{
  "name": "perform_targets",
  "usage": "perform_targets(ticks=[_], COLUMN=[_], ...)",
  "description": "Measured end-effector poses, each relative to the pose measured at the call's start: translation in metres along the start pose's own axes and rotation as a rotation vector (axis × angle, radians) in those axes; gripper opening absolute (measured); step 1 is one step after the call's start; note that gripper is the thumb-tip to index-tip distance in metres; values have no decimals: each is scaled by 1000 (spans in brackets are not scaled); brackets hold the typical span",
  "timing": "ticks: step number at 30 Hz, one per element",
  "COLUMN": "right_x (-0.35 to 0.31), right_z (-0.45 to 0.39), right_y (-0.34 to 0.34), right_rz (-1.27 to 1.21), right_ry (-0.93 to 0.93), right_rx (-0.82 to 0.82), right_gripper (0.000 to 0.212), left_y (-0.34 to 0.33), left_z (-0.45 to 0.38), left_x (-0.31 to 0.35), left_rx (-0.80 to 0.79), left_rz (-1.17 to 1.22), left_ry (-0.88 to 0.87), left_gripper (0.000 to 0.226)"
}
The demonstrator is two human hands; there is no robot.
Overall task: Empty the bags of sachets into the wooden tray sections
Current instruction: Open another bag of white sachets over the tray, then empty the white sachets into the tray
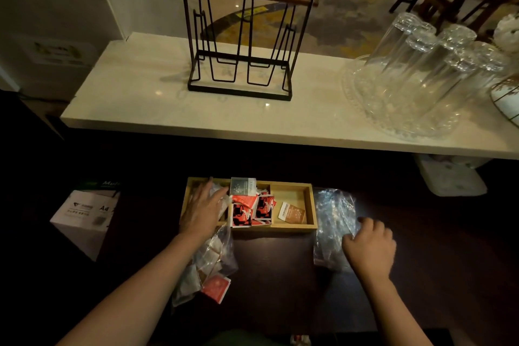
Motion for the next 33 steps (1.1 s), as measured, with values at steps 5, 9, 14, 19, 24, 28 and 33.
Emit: perform_targets(ticks=[5,9,14,19,24,28,33], right_x=[-109,-204,-260,-273,-297,-318,-289], right_z=[4,10,2,3,17,47,64], right_y=[24,-13,-54,-58,-40,-48,-35], right_rz=[-110,-120,88,272,168,108,-188], right_ry=[509,768,821,867,986,1113,925], right_rx=[167,-124,-305,-205,-107,-170,-220], right_gripper=[31,41,46,33,37,50,32], left_y=[-13,-22,-38,-23,14,28,17], left_z=[4,2,-6,-2,25,47,66], left_x=[-8,0,-9,-17,-10,-18,-23], left_rx=[-8,-34,-168,-71,174,272,184], left_rz=[-175,-479,-641,-267,-40,34,63], left_ry=[-19,-163,-251,-131,-45,9,15], left_gripper=[60,69,46,87,45,24,11])
Point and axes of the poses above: each hand's wrist, its own z-axis away from the middle knuckle, its own y-axis out of the back of the hand, x = y × z, the point moved 8 cm from there along -z, towards the middle knuckle, and after that the axes turned 8 degrees about -x, right-handed, at the moved point
